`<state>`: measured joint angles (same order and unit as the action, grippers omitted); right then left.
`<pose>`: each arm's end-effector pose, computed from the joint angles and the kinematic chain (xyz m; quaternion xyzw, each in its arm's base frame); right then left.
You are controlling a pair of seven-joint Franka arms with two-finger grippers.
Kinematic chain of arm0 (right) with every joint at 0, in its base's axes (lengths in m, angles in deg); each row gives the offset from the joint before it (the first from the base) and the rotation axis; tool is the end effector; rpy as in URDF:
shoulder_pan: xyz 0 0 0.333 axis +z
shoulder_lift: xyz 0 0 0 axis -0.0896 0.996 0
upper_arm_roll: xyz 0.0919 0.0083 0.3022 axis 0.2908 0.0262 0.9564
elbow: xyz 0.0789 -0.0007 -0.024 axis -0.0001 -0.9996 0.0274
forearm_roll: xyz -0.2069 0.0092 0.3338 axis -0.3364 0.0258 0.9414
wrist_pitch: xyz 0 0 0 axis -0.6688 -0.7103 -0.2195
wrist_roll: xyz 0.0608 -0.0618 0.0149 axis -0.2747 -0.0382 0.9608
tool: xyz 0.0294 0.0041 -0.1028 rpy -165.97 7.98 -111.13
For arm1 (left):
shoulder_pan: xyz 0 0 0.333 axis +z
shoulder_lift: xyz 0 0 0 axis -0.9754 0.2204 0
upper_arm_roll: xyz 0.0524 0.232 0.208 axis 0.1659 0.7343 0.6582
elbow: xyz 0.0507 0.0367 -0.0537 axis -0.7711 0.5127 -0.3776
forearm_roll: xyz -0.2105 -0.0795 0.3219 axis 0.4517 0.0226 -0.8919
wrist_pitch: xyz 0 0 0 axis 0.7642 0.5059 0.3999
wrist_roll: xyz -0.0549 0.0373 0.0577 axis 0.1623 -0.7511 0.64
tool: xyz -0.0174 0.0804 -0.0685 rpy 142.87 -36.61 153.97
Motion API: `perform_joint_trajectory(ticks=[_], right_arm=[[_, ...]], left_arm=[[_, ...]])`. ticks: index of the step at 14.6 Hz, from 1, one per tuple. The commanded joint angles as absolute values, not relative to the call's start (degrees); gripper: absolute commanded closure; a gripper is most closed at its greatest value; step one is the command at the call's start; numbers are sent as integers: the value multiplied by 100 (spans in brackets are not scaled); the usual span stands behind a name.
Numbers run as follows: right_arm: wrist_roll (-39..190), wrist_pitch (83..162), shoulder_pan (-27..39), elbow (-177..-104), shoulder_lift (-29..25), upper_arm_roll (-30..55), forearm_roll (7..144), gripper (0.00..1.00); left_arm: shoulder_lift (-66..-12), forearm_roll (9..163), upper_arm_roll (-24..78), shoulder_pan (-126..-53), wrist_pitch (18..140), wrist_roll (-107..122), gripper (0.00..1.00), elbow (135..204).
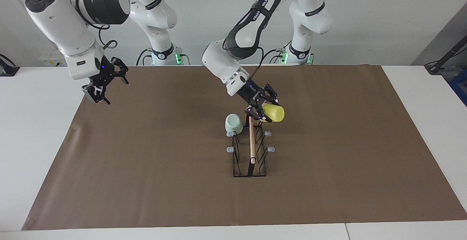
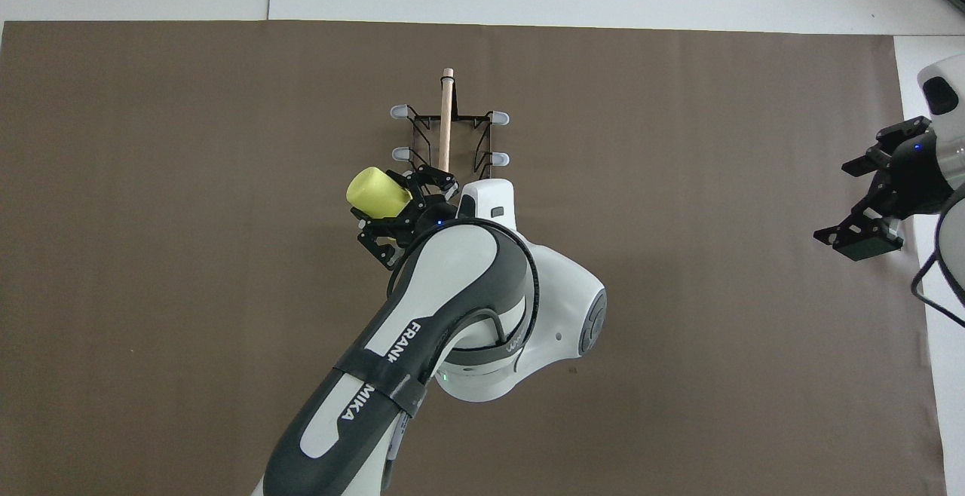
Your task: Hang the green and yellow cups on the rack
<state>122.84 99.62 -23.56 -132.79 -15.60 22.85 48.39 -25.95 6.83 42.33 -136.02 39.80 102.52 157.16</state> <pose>0.5633 -0.0055 0.5669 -0.8909 -0.4524 0.0096 0.0401 0.4822 -0.4206 0.3865 -0.8056 -0.3244 -0.4274 0.2512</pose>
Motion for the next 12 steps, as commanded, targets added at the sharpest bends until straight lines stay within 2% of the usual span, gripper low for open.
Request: perform_joint_trajectory(ticks=[1, 2, 3, 7, 9, 12], right_arm=[[10436, 9523, -1992, -13026, -1574, 2331, 4797, 0], [9759, 9417, -1730, -13016, -1583, 2235, 4806, 0], [9169, 9320, -1510, -13025, -1618, 2086, 4797, 0], [8583, 9381, -1332, -13060, -1662, 1585, 4797, 0], [8513, 9337, -1008, -13069, -1671, 1164, 4779, 0], [8102, 9521, -910, -13043, -1662, 995, 4770, 0]], left_arm=[[-2537, 763, 4276, -13712, 3834, 10459, 96, 15636], [-2537, 825, 4285, -13712, 3869, 10538, 41, 15636], [-2537, 834, 4285, -13712, 3861, 10548, 2, 15627], [-2537, 843, 4293, -13712, 3781, 10539, 0, 15557], [-2537, 834, 4302, -13704, 3738, 10530, 0, 15531], [-2511, 808, 4302, -13528, 3737, 10486, 0, 15373]])
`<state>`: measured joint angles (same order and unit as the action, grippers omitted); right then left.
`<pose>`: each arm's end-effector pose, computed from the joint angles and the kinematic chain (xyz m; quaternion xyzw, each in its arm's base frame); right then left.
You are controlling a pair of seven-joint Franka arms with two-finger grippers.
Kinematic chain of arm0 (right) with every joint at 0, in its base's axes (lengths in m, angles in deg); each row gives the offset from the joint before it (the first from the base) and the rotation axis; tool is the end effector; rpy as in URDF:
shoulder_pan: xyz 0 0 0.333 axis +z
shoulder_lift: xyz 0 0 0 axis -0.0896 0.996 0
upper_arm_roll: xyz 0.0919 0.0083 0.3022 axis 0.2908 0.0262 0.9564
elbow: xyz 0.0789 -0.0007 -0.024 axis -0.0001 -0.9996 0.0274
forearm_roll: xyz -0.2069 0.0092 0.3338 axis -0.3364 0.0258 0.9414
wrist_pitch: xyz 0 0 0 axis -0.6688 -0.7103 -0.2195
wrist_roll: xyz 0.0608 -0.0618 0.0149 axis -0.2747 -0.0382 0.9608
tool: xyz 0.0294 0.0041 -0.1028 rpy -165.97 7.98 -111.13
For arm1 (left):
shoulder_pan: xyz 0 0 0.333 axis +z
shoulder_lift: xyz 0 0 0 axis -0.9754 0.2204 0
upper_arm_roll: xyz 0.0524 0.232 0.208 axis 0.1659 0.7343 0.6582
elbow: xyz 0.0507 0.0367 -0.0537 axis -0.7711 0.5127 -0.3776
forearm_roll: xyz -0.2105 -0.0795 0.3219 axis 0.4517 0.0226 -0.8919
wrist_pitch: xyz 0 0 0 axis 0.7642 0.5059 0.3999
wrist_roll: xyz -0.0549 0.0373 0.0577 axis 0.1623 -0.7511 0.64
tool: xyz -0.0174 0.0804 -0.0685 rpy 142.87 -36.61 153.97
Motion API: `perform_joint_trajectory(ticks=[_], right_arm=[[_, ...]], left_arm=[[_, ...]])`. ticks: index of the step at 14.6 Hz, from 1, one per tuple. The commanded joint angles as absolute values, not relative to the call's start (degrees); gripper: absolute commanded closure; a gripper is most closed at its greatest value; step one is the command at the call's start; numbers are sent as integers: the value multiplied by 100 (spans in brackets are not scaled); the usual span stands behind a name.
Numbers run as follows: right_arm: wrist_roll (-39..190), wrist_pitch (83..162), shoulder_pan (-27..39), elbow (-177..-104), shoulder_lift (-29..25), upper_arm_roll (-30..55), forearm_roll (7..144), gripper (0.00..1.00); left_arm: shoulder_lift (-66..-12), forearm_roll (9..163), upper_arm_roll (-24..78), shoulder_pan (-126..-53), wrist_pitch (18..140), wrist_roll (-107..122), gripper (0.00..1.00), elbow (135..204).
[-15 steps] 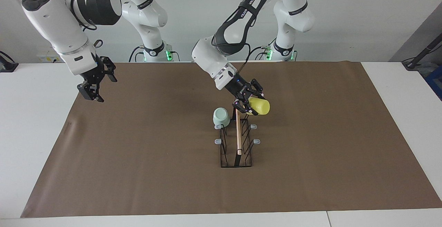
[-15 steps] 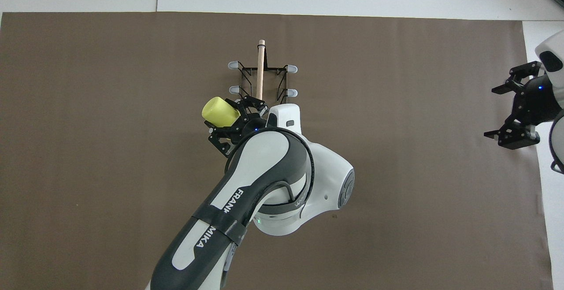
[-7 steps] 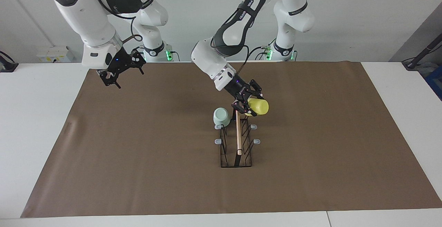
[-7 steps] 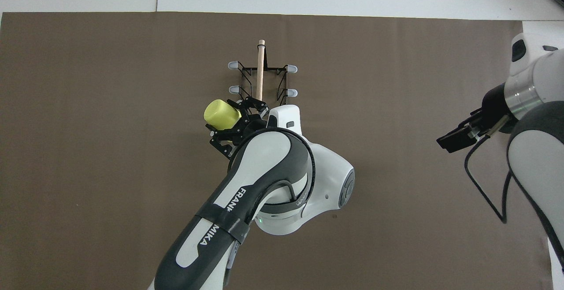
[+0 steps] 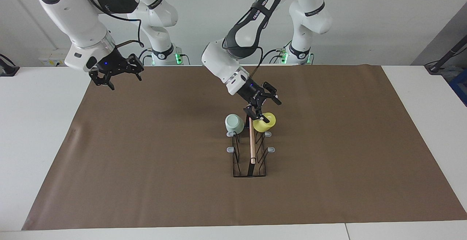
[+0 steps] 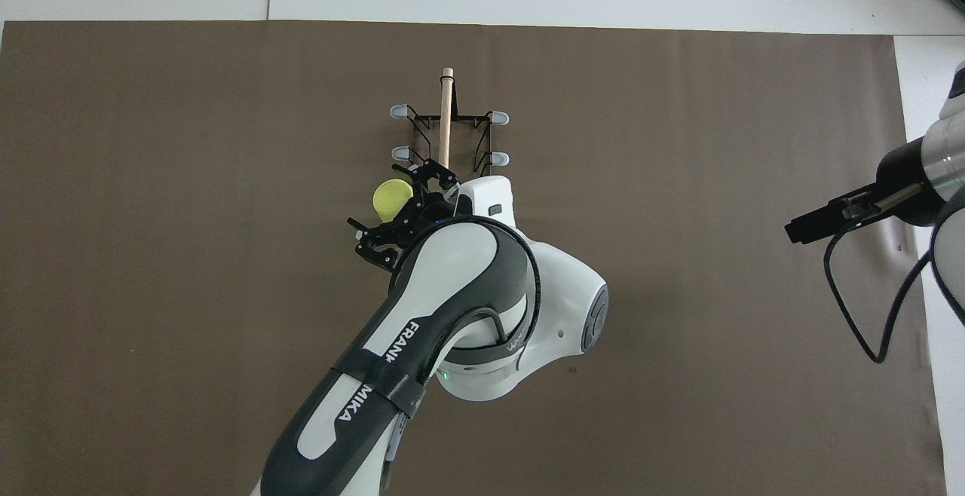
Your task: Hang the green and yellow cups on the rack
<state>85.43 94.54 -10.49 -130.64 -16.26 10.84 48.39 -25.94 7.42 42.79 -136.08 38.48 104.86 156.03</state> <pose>0.5534 0.0068 0.5833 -0.9866 -0.1537 0.0428 0.0349 0.4860 -0.4180 0.3949 -0.7929 -0.3535 -0.4316 0.2452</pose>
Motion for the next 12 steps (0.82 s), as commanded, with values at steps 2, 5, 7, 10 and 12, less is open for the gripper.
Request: perform_joint_trajectory(ticks=[2, 5, 7, 10, 12], right_arm=[[7321, 9565, -831, -13034, -1662, 1004, 4762, 0], [6651, 9583, -681, -13034, -1662, 1012, 4735, 0], [6606, 9574, -655, -13043, -1662, 1021, 4753, 0], [6597, 9583, -672, -13025, -1645, 1021, 4753, 0], [6649, 9583, -760, -13025, -1645, 1021, 4797, 0]], left_arm=[[-2510, 878, 4302, -13265, 3842, 10443, 0, 15189], [-2869, 1237, 4302, -12844, 4324, 10329, 0, 14951], [-3116, 1553, 4302, -12527, 4536, 9847, 0, 14951], [-3301, 2133, 4302, -11930, 5062, 9319, 0, 15003], [-3363, 2493, 4267, -11473, 5528, 8898, 0, 15012]])
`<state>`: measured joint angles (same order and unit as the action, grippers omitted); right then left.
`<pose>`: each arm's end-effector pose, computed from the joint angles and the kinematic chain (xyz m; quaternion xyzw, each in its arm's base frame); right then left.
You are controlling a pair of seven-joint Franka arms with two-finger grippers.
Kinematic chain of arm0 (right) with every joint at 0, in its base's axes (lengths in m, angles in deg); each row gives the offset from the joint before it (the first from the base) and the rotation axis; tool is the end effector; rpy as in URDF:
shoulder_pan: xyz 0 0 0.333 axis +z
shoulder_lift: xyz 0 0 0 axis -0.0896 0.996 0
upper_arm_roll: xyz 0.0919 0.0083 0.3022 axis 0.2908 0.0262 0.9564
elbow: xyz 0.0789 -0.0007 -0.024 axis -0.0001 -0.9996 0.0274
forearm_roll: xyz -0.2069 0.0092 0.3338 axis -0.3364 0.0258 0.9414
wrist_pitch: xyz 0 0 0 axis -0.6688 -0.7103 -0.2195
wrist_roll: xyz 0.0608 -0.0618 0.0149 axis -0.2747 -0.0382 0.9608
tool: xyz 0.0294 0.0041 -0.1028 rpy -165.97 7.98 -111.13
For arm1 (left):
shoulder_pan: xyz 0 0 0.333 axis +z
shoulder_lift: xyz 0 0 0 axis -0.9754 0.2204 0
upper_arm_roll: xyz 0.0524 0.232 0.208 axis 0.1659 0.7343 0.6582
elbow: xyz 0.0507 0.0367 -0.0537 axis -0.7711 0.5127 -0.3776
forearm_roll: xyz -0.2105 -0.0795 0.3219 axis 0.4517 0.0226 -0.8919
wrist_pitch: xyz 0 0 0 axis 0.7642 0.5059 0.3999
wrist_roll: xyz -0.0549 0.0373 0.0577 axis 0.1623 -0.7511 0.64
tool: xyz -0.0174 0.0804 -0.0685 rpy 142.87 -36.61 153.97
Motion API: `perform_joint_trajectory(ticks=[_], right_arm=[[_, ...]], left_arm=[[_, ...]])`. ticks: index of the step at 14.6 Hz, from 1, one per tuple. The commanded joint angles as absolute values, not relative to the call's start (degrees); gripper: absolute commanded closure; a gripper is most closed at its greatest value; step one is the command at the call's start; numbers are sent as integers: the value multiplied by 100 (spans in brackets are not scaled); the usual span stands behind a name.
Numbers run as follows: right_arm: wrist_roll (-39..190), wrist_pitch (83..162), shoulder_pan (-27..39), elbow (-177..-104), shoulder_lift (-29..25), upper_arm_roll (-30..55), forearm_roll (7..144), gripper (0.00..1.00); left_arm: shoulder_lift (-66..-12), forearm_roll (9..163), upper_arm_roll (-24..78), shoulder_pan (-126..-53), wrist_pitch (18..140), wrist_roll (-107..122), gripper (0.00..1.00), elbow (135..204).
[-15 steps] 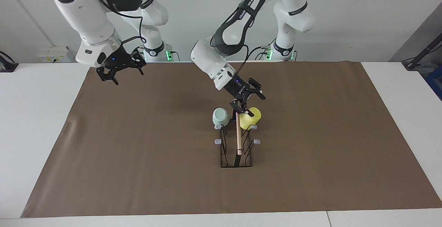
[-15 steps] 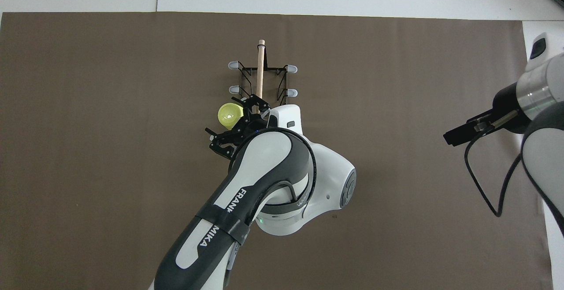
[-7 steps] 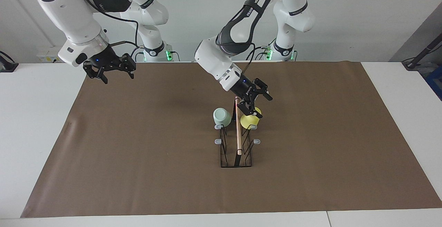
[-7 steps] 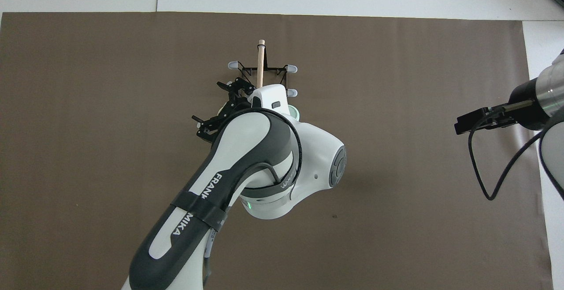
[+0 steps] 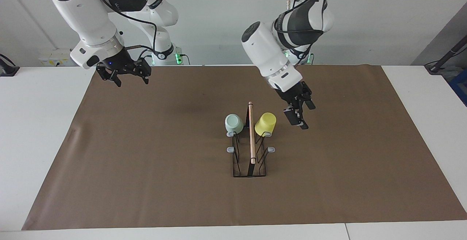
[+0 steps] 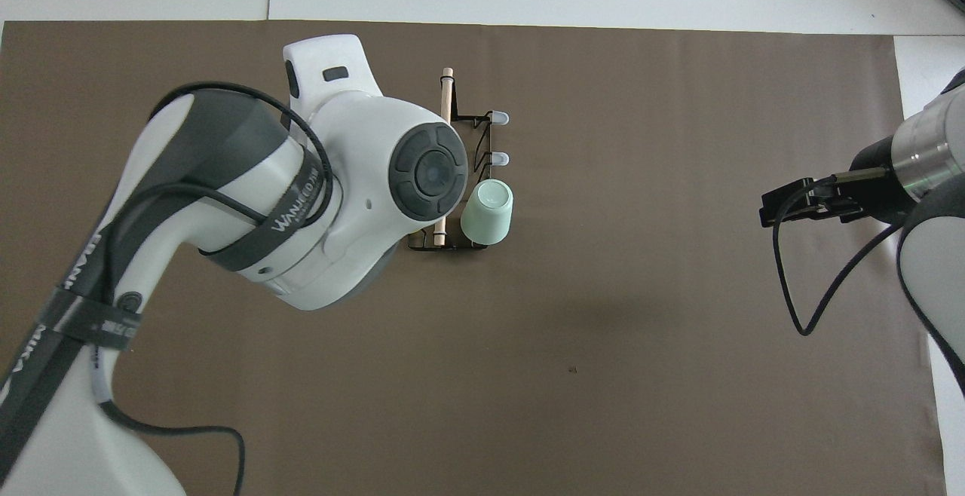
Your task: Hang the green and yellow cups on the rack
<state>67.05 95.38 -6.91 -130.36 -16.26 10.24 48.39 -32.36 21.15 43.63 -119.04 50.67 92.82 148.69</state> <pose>0.5543 0.0356 0.5867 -0.9987 -0.0200 0.0388 0.0266 0.5951 -0.2886 0.5184 -0.8109 -0.4607 -0.3413 0.1175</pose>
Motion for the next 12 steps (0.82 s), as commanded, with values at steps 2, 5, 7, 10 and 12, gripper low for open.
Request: perform_joint_trajectory(ticks=[2, 5, 7, 10, 12], right_arm=[[6649, 9583, -839, -13025, -1645, 1039, 4806, 0], [6658, 9592, -971, -13034, -1645, 1109, 4806, 0], [6606, 9601, -1093, -13034, -1645, 1293, 4779, 0], [6597, 9671, -1059, -12789, -1654, 1303, 4700, 0], [6597, 9680, -1059, -12753, -1654, 1294, 4700, 0]], left_arm=[[-3380, 3073, 4302, -11208, 5845, 8318, 0, 15021], [-3398, 3829, 4267, -10717, 6372, 7466, 0, 15082], [-3433, 4348, 4276, -10453, 6742, 6754, 0, 15222], [-3495, 4937, 4267, -10049, 6787, 5481, 0, 15328], [-3547, 5516, 4258, -9750, 6796, 4550, 0, 15337]])
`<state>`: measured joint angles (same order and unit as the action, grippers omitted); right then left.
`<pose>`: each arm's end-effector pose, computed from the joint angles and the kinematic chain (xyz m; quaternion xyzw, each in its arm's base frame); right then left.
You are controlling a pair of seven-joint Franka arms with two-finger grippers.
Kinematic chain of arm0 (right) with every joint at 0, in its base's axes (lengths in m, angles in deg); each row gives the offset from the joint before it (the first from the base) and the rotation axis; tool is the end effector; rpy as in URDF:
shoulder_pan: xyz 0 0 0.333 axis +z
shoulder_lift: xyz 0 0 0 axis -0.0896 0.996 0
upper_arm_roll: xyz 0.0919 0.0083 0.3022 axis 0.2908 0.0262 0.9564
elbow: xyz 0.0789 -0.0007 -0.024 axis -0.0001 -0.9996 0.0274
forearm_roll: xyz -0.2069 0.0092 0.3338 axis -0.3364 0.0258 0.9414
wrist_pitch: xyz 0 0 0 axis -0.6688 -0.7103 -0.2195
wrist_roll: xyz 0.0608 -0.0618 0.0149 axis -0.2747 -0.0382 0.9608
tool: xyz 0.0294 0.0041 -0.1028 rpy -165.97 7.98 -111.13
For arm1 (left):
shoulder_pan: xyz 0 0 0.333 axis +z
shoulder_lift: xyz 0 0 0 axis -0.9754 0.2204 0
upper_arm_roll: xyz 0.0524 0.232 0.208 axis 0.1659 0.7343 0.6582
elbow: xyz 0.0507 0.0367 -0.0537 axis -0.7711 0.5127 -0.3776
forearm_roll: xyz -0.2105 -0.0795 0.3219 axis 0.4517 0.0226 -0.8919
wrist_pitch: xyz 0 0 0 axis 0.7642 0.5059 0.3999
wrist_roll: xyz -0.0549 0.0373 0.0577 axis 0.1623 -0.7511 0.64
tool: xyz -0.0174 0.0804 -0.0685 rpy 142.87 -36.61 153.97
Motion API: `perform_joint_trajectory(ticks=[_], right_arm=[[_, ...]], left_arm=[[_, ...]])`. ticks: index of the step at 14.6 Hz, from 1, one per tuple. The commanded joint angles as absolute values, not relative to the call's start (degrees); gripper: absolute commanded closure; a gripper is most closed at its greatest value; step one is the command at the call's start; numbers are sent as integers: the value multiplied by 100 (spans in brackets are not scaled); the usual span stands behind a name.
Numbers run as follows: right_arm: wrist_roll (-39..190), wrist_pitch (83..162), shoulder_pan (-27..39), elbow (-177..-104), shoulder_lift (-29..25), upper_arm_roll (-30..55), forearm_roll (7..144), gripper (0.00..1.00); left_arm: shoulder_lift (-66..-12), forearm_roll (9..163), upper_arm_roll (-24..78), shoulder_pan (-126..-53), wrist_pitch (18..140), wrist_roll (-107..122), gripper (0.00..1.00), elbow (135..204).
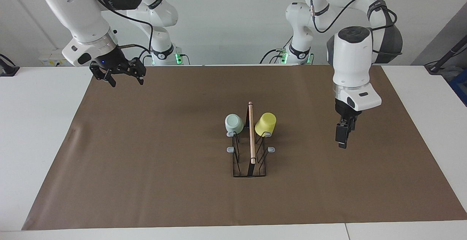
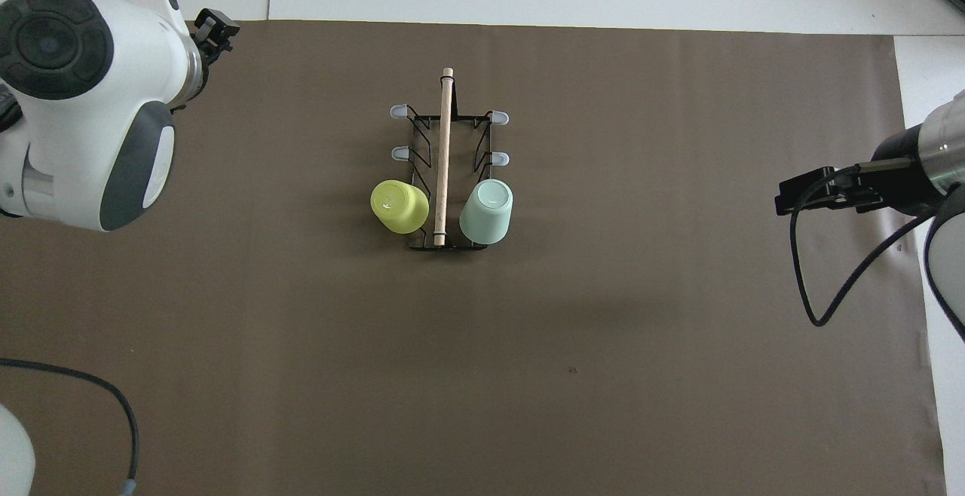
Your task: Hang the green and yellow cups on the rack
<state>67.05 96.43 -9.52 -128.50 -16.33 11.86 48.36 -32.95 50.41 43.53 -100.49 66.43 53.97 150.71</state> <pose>0.5582 0.0259 0.6042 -0.9995 -0.0116 0.0126 0.0275 0.6628 -0.1254 0.5191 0.9011 0.3824 0.2042 0.0046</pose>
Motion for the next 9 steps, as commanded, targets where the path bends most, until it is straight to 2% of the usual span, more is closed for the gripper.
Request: perform_joint_trajectory(ticks=[1, 6, 9], right_arm=[[6597, 9714, -1050, -12753, -1654, 1285, 4691, 0], [6605, 9724, -813, -12753, -1654, 1153, 4691, 0], [6597, 9724, -787, -12753, -1662, 1109, 4691, 0]], left_arm=[[-3582, 5841, 4267, -9600, 6770, 3997, 0, 15346], [-3933, 6782, 4267, -8985, 6630, 1947, 0, 15679], [-4197, 7101, 4285, -8703, 6060, 839, 0, 15698]])
